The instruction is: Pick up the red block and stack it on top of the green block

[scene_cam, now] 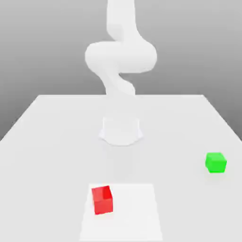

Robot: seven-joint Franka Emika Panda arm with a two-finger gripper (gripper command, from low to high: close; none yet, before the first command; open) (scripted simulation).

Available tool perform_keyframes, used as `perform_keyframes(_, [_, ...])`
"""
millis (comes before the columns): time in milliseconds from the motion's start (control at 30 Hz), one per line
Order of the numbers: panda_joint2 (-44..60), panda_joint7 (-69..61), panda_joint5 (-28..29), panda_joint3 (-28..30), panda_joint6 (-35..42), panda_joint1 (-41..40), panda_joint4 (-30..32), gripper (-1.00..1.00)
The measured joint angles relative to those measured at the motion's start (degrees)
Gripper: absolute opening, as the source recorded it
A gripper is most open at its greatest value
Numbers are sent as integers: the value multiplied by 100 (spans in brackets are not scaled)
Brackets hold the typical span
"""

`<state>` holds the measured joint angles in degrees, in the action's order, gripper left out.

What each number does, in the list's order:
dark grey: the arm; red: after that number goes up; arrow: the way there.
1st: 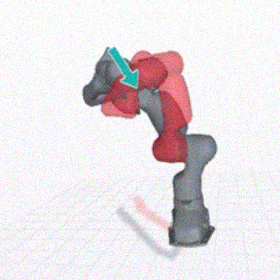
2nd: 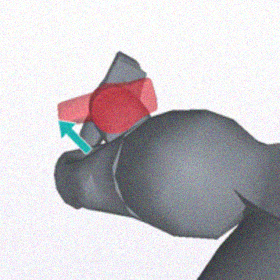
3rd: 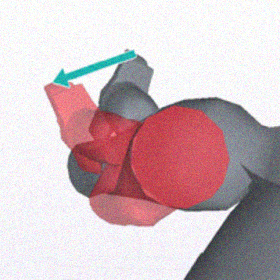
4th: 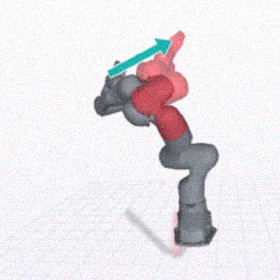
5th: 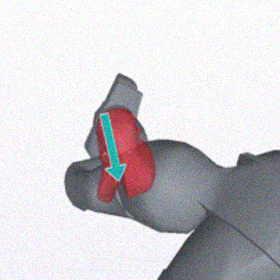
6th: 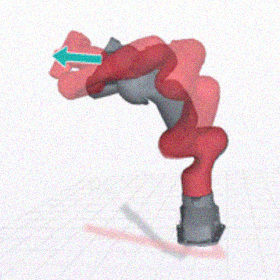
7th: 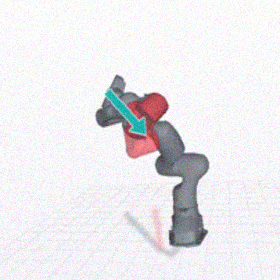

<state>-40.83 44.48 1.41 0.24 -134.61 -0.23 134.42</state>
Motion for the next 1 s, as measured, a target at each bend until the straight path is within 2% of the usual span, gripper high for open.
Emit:
perform_keyframes(233, [1516, -483, 312, 185, -846, -62, 782, 0])
perform_keyframes(433, [2762, -1038, 357, 429, -1551, -77, 1431, 0])
perform_keyframes(667, [4212, -2045, -134, 559, -2402, -135, 2152, 0])
perform_keyframes(867, [5454, -2379, -503, 266, -3415, -350, 2065, 0])
perform_keyframes(900, [5581, -2395, -521, 233, -3524, -378, 2048, -100])
perform_keyframes(1000, [5581, -2389, -514, 232, -3520, -379, 2048, -100])
